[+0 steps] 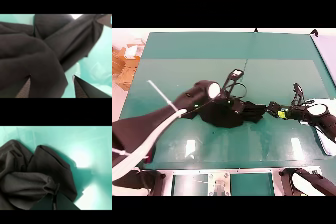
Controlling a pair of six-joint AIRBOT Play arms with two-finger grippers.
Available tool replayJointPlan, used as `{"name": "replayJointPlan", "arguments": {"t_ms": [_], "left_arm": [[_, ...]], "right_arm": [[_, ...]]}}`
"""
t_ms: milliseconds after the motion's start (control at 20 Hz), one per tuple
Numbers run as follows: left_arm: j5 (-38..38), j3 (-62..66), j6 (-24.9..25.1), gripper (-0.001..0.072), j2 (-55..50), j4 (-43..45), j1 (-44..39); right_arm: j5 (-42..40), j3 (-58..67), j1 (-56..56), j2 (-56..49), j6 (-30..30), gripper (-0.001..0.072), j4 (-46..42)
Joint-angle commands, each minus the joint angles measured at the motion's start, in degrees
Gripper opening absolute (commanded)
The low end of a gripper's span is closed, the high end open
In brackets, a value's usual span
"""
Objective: Fold the shirts.
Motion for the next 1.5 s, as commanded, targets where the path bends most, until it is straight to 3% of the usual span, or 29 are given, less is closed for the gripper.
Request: {"name": "replayJointPlan", "arguments": {"t_ms": [0,350,400,450,500,600,850,1000,1200,1350,1450], "left_arm": [[-1.9,5.9,-7.4,0.0591,-4.2,8.2,-2.1],[-2.9,7.5,-10.6,0.0575,-7.6,9.4,-3.7],[-3.2,8.1,-11.3,0.0469,-8.7,10.1,-4.3],[-3.8,8.6,-14.4,0.0462,-9.5,12.0,-4.4],[-5.2,9.0,-16.9,0.0282,-9.9,13.4,-4.4],[-10.0,10.2,-17.9,0.0028,-9.9,15.7,-4.4],[-32.0,24.9,-17.7,0.0025,-7.0,35.2,-3.7],[-44.2,34.1,-14.1,0.0024,-1.1,47.3,1.2],[-50.4,35.0,-12.7,0.0025,11.2,45.4,13.5],[-51.0,35.0,-10.6,0.0025,15.5,38.3,19.9],[-51.1,35.1,-9.6,0.0025,17.2,38.9,22.1]], "right_arm": [[0.7,0.0,0.0,-0.8,0.0,0.0019,0.0],[0.7,0.0,0.0,-0.8,0.0,0.0019,0.0],[0.7,0.0,0.0,-0.8,0.0,0.0019,0.0],[0.8,0.0,0.0,-0.8,0.0,0.0019,0.0],[1.1,0.0,0.0,-0.8,0.0,0.0019,0.0],[1.9,0.0,0.0,-0.8,-1.1,0.0019,0.0],[2.0,0.5,-2.1,-0.7,-1.3,0.0018,0.0],[5.6,4.9,-9.4,-0.2,-1.3,0.0018,0.1],[15.3,13.6,-18.4,1.4,-1.3,0.0018,0.2],[17.5,17.2,-18.8,3.7,-1.3,0.0018,2.1],[17.5,20.9,-18.9,5.8,-1.2,0.0018,4.3]]}}
